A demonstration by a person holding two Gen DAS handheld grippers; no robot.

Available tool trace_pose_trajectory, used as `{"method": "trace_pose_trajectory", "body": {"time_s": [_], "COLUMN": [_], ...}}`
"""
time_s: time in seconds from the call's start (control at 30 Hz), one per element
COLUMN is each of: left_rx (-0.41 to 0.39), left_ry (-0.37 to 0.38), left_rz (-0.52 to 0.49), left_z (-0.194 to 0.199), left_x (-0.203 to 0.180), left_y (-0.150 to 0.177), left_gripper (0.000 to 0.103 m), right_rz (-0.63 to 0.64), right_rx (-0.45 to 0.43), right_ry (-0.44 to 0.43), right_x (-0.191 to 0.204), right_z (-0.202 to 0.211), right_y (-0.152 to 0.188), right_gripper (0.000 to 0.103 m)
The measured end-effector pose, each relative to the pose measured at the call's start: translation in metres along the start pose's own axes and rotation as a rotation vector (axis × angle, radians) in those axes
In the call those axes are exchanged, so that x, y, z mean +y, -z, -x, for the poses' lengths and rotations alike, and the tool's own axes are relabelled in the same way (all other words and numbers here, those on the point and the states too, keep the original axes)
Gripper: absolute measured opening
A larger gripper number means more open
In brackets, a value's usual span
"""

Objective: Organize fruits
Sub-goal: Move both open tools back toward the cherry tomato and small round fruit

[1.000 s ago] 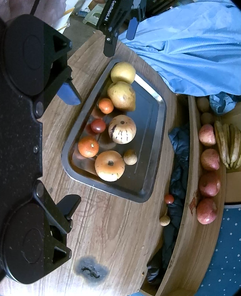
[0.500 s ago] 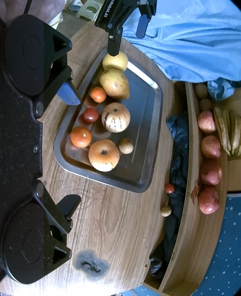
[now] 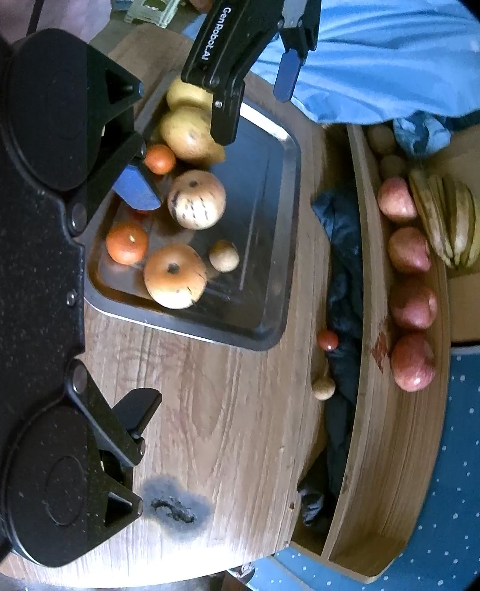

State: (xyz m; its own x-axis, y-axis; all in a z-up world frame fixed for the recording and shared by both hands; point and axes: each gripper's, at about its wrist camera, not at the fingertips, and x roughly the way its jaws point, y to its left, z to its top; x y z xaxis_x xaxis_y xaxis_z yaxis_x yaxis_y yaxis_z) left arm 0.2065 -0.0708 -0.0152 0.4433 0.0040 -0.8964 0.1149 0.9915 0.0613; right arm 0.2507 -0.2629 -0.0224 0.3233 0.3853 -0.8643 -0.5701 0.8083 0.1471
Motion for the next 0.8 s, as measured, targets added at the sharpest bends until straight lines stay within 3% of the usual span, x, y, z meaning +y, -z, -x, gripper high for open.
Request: {"method": "trace_pose_trajectory", "body": {"time_s": [0.8], "left_rx": [0.002], "left_ry": [0.071], "left_rz": [0.001], "left_z": [-0.054], "left_x": [0.018], "left_y": [-0.068], "left_gripper": [0.103], "right_rz": [-0.010], "right_rx": [-0.028], "right_ry": [0.126], "right_x": [-0.015], "right_z": [-0.021], "right_y": [-0.054], "right_gripper": [0.102]}}
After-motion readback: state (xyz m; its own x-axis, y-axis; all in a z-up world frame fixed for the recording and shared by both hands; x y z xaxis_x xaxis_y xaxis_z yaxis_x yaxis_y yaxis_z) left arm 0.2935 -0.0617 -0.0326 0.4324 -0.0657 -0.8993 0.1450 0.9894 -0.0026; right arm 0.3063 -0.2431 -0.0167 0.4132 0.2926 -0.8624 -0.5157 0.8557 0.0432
